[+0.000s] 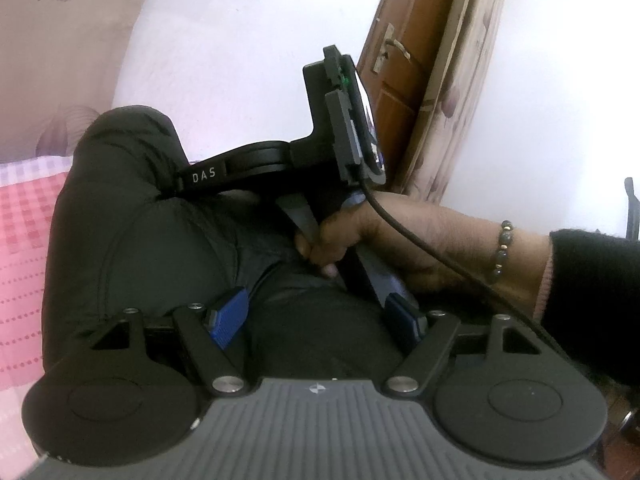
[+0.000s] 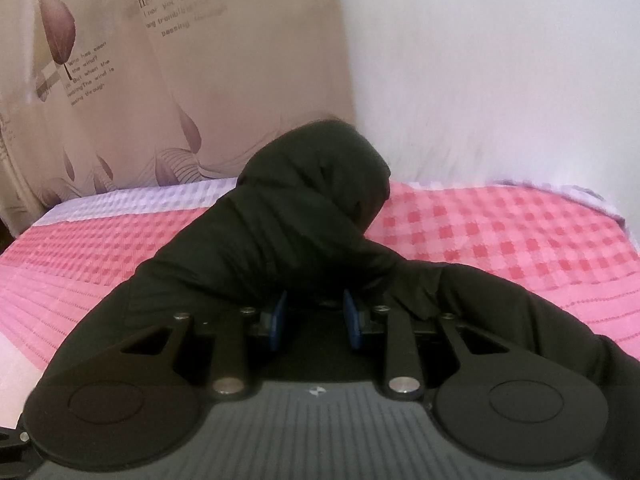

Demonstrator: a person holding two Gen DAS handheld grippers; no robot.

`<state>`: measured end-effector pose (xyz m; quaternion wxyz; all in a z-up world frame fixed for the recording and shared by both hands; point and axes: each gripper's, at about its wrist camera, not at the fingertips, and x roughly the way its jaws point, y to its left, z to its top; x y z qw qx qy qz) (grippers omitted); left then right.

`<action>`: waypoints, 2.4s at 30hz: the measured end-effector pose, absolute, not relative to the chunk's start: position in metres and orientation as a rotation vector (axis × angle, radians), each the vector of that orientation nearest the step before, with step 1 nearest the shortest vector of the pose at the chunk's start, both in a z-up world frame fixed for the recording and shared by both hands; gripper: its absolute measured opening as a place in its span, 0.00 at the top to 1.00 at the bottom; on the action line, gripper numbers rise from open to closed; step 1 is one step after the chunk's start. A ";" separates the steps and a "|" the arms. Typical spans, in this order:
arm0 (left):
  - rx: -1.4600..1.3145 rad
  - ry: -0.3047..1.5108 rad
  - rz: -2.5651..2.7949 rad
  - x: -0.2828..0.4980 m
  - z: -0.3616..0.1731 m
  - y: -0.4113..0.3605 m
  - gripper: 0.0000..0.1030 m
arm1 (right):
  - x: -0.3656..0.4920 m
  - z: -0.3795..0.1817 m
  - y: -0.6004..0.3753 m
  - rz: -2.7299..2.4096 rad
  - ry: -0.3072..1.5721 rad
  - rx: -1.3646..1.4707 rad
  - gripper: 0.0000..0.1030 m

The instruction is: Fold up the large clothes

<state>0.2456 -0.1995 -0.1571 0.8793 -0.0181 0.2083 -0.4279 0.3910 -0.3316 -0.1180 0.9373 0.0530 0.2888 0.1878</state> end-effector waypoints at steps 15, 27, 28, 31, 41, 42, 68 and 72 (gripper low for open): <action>-0.015 0.417 -0.897 0.245 -0.160 -0.201 0.23 | 0.191 -0.079 -0.373 0.200 0.417 0.029 0.56; 0.032 0.390 -0.934 0.238 -0.169 -0.194 0.23 | 0.127 -0.167 -0.398 0.031 0.443 0.258 0.74; 0.030 0.388 -0.940 0.239 -0.170 -0.192 0.23 | 0.126 -0.173 -0.400 0.028 0.433 0.294 0.74; 0.029 0.388 -0.939 0.239 -0.171 -0.191 0.23 | 0.122 -0.180 -0.396 0.015 0.406 0.296 0.74; -0.203 0.293 -0.991 0.231 -0.126 -0.144 0.00 | 0.123 -0.141 -0.479 0.142 0.351 0.606 0.02; -0.214 0.286 -0.981 0.235 -0.121 -0.138 0.00 | 0.131 -0.141 -0.488 0.166 0.379 0.633 0.02; -0.355 0.684 -0.937 0.355 -0.190 -0.112 0.12 | 0.230 -0.176 -0.450 0.423 0.583 0.723 0.50; -0.324 0.633 -0.901 0.339 -0.178 -0.100 0.14 | 0.223 -0.166 -0.439 0.425 0.548 0.735 0.57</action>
